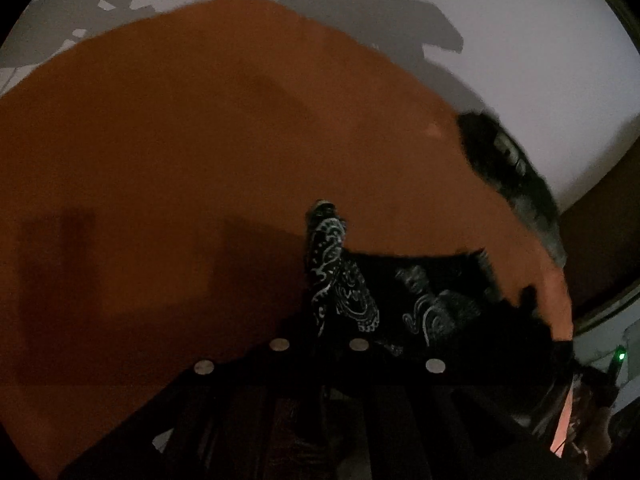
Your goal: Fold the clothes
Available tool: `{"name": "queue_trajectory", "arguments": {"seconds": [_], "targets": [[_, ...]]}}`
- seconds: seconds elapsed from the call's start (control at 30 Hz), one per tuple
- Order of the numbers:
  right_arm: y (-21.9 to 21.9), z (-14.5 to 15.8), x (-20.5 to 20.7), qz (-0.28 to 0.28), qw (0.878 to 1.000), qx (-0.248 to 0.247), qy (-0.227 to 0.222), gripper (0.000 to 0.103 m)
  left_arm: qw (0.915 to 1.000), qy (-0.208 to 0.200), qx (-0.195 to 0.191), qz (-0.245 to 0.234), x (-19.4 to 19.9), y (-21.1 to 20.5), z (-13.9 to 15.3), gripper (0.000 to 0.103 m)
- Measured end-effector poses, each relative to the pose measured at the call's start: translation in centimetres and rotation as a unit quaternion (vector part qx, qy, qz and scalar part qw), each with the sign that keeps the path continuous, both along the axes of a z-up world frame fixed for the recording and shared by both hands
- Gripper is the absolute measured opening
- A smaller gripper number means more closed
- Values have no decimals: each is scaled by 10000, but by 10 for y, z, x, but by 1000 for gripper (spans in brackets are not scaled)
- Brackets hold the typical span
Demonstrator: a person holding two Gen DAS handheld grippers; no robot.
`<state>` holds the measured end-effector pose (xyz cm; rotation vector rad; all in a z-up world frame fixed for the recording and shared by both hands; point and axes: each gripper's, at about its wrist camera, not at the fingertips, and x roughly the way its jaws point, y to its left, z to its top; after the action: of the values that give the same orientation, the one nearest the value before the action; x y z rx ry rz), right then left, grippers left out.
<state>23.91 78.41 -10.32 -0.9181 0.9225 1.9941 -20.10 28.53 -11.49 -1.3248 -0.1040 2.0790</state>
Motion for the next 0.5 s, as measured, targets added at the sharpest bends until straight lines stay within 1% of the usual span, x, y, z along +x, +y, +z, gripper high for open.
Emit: {"name": "queue_trajectory", "arguments": {"seconds": [0.03,0.07,0.13,0.17,0.2,0.27,0.3,0.33,0.37,0.4,0.47,0.5], "targets": [[-2,-8,-12,96,9999,-32,-49,1,9999,-84,-112,-26,-1,4,-4,3],[1,-15,-14,207,9995,-217,-63,1,9997,-117,-216,37,-4,6,-5,5],[9,-27,-8,199,9971,-729,-16,8,9992,-294,-256,11,-6,0,-8,16],[13,-34,-5,126,9946,-1033,56,22,9988,-417,-263,-25,-6,-2,-9,25],[15,-39,3,-15,9913,-1303,176,35,9987,-434,-258,-61,-6,-10,-9,28],[14,-34,23,-275,9891,-1385,423,42,9993,-312,-218,-22,-4,-25,-4,29],[11,-29,36,-421,9884,-1372,498,46,9995,-243,-191,11,-3,-35,0,31],[7,-25,46,-491,9872,-1395,596,48,9996,-230,-156,87,-2,-50,3,34],[1,-22,57,-542,9856,-1443,700,48,9996,-216,-145,136,3,-68,4,43],[-9,-20,69,-500,9822,-1608,832,48,9995,-257,-172,116,13,-78,2,46],[-30,-16,91,-392,9745,-1926,1083,48,9991,-342,-225,74,32,-100,-1,46],[-49,-15,100,-217,9719,-2038,1154,48,9987,-502,-101,-66,55,-116,-4,46]]}}
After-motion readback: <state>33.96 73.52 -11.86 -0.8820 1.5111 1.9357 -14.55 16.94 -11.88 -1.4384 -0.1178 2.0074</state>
